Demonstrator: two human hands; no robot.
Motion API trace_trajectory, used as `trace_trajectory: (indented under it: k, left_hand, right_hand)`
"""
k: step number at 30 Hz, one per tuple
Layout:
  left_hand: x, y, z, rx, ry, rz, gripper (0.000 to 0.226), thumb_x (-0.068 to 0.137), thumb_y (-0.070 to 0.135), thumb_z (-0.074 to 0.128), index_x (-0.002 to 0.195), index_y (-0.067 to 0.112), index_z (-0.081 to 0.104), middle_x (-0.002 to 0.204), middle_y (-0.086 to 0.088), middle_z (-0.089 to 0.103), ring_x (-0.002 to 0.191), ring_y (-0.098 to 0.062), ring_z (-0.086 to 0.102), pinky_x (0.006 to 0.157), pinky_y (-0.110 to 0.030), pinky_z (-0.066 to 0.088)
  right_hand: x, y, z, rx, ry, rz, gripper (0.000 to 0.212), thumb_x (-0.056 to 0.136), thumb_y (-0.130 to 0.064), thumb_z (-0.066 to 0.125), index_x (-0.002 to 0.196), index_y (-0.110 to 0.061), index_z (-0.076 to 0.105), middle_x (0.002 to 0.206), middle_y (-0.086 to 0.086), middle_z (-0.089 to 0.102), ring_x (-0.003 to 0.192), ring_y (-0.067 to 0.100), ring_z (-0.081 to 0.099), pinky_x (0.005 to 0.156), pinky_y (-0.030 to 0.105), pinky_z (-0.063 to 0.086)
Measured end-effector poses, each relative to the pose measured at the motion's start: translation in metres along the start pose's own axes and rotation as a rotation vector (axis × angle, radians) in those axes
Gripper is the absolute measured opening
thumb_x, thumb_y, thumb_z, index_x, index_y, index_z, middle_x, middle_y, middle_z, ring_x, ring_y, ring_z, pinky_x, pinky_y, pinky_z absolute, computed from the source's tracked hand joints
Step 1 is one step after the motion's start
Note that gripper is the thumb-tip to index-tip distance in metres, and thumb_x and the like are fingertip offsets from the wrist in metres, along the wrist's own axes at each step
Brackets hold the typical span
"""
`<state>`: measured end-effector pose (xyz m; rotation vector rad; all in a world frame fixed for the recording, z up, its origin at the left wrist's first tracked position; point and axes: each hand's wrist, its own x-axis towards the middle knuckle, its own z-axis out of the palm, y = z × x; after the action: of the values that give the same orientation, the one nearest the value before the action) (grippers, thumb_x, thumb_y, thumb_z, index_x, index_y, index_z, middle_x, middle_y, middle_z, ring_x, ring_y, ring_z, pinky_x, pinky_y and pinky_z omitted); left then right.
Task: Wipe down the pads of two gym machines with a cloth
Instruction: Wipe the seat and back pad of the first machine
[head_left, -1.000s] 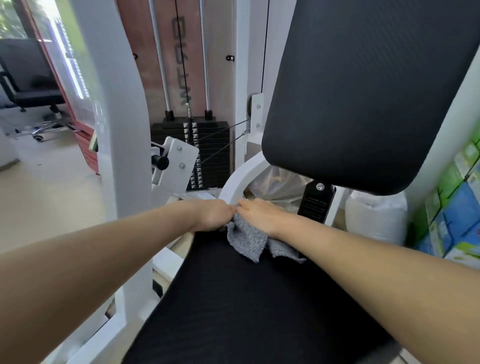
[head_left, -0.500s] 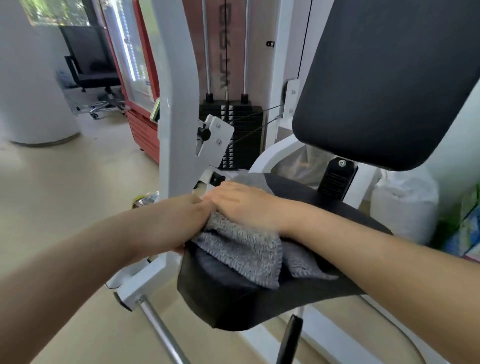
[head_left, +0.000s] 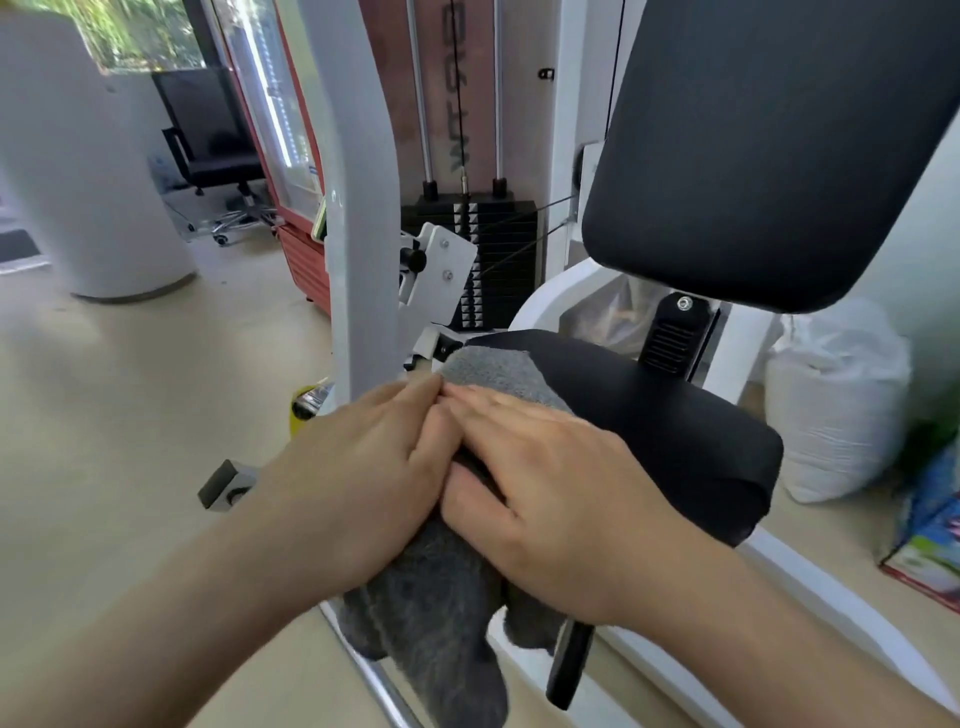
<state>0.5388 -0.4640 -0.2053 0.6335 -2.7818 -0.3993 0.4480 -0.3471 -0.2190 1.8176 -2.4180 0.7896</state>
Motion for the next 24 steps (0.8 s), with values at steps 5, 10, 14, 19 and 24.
trace_trajectory:
  k: [5,10,14,19,24]
  left_hand:
    - [-0.007,0.027,0.008,0.295,0.083,0.25,0.05,0.096,0.038,0.02,0.116,0.017,0.061,0.118,0.001,0.066,0.114,-0.018,0.058,0.1,-0.026,0.031]
    - [0.051,0.062,0.022,0.269,-0.341,0.232,0.053,0.101,0.04,0.016,0.147,0.018,0.03,0.155,0.0,0.031,0.142,-0.014,0.026,0.118,-0.038,0.019]
    - [0.04,0.053,0.022,0.399,-0.327,0.283,0.052,0.101,0.041,0.014,0.146,0.021,0.029,0.155,0.004,0.029,0.143,-0.012,0.024,0.117,-0.035,0.018]
    - [0.041,0.041,0.016,0.4,-0.386,0.267,0.062,0.094,0.052,0.012,0.148,0.024,0.025,0.157,0.007,0.023,0.144,-0.01,0.018,0.118,-0.036,0.016]
    - [0.108,0.028,0.026,0.554,-0.602,0.305,0.058,0.1,0.041,0.009,0.148,0.013,0.026,0.161,-0.004,0.007,0.148,-0.016,0.003,0.117,-0.027,-0.001]
  right_hand:
    - [-0.026,0.031,0.001,-0.084,0.065,0.009,0.064,0.085,-0.059,0.023,0.141,-0.032,0.039,0.148,-0.019,0.037,0.137,-0.003,0.029,0.114,0.024,0.024]
    - [-0.022,0.088,-0.032,-0.002,-0.215,0.236,0.085,0.073,-0.083,0.026,0.146,-0.042,0.019,0.155,-0.023,0.018,0.139,-0.008,0.013,0.114,0.021,0.014]
    - [-0.027,0.074,-0.036,-0.028,-0.418,0.229,0.101,0.063,-0.083,0.018,0.148,-0.035,-0.006,0.158,-0.016,-0.009,0.142,-0.003,-0.009,0.118,0.025,-0.001]
    - [-0.029,0.075,-0.042,0.061,-0.524,0.225,0.09,0.075,-0.075,0.029,0.147,-0.039,-0.012,0.154,-0.023,-0.018,0.138,-0.009,-0.015,0.114,0.019,-0.005]
    - [0.029,0.109,-0.032,0.095,-0.59,0.271,0.089,0.077,-0.072,0.019,0.149,-0.028,-0.007,0.157,-0.013,-0.014,0.142,-0.001,-0.012,0.116,0.025,-0.006]
